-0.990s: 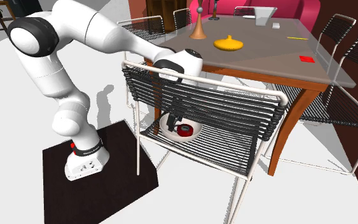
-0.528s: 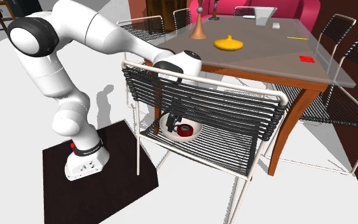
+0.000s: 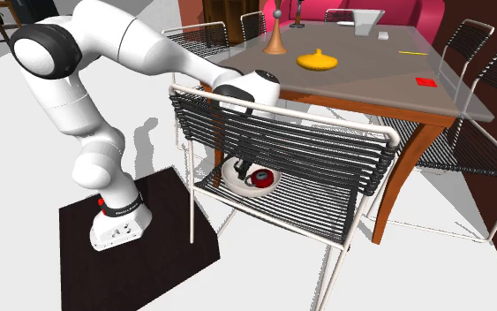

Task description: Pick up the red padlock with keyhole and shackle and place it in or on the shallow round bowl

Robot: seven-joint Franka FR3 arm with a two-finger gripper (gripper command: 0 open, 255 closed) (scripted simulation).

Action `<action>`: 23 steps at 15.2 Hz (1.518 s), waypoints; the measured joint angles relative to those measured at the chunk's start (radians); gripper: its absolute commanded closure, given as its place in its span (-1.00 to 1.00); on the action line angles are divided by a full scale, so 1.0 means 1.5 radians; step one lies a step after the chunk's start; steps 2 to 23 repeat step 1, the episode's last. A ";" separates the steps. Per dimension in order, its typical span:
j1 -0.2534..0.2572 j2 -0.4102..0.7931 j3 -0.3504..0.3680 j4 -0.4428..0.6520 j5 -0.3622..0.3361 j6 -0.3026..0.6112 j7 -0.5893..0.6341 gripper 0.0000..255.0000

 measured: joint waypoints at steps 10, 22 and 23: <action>0.000 0.000 0.000 0.000 0.000 0.000 0.000 1.00; 0.000 0.000 0.000 0.000 0.000 0.000 0.000 1.00; 0.000 0.000 0.000 0.000 0.000 0.000 0.000 1.00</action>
